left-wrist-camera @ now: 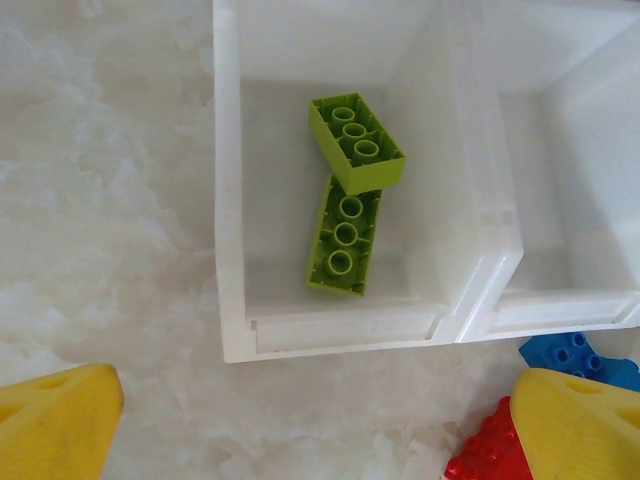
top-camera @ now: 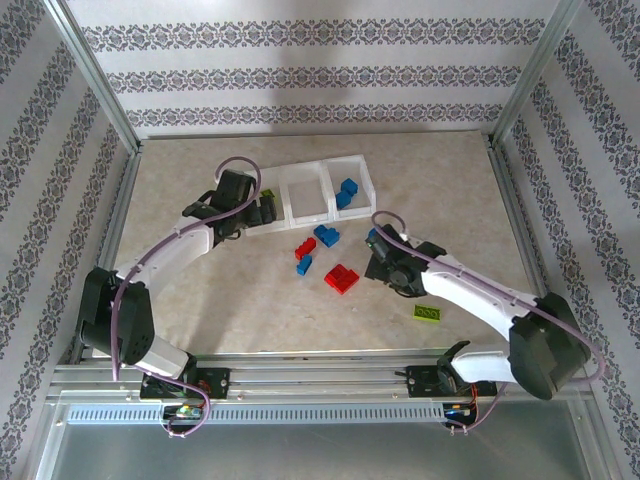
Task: Sort the legos into containers by color
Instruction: Pick up the lego from the center of the table.
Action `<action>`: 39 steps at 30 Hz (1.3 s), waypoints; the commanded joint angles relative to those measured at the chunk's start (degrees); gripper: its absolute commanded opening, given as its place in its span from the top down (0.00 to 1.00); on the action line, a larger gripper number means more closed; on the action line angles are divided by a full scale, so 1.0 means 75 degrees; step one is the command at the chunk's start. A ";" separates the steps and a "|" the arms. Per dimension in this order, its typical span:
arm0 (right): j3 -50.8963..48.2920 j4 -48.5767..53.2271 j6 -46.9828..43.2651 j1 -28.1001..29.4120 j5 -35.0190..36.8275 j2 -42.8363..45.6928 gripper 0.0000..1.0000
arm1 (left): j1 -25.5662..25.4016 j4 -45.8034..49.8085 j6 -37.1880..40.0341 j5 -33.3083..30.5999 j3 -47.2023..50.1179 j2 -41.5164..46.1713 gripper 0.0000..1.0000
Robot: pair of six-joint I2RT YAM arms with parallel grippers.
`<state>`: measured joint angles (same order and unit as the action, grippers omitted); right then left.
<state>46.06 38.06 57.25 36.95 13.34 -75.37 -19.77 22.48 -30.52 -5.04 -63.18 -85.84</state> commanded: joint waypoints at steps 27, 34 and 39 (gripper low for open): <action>0.1044 -0.0681 0.0174 0.0866 -0.0936 -0.2470 0.34 | -0.0001 -0.0173 -0.0162 -0.0384 0.0285 0.0206 0.00; 0.0692 -0.0126 -0.0028 0.0596 -0.0760 -0.1830 0.48 | 0.0009 -0.0161 -0.0149 -0.0459 0.0290 0.0274 0.00; 0.0411 -0.0082 -0.0123 0.0360 -0.0818 -0.1207 0.47 | 0.0006 -0.0185 -0.0181 -0.0454 0.0320 0.0278 0.00</action>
<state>50.19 34.98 57.25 40.16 6.55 -87.05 -19.77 22.24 -30.76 -7.35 -61.45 -85.10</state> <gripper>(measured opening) 0.524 0.994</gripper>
